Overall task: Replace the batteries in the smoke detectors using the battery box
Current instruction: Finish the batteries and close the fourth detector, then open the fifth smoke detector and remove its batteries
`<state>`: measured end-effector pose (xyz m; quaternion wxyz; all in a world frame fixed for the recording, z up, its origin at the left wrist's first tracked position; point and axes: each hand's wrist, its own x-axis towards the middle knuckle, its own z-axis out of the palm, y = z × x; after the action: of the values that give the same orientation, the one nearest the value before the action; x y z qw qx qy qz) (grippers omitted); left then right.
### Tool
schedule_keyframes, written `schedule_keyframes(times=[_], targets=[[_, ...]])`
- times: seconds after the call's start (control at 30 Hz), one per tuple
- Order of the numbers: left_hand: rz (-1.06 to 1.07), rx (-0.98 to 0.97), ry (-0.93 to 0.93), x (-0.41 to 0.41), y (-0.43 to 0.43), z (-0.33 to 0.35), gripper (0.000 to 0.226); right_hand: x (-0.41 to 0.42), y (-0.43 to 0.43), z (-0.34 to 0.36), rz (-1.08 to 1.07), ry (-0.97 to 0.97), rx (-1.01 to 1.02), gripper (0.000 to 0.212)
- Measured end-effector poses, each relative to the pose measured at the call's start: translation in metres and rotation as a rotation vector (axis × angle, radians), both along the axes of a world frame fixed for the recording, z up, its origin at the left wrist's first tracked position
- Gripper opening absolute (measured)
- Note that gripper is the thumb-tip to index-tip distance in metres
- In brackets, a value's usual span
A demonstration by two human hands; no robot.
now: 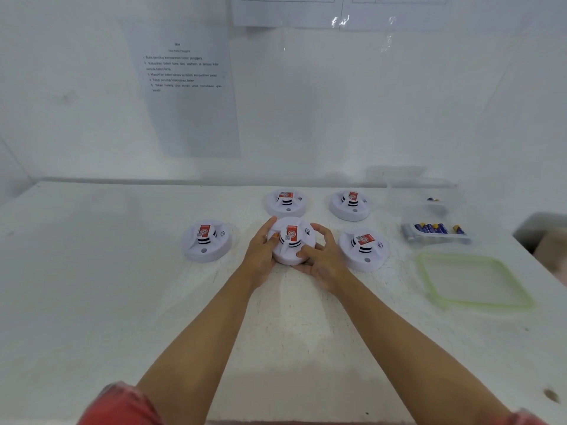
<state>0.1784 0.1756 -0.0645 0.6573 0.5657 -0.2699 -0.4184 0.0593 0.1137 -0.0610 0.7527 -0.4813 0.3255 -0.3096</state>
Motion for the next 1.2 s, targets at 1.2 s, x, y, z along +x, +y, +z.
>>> schedule_keyframes(times=[1.2], targets=[[0.359, 0.300, -0.468, 0.014, -0.004, 0.012, 0.036, 0.030, 0.018, 0.035, -0.187, 0.537, -0.636, 0.045]])
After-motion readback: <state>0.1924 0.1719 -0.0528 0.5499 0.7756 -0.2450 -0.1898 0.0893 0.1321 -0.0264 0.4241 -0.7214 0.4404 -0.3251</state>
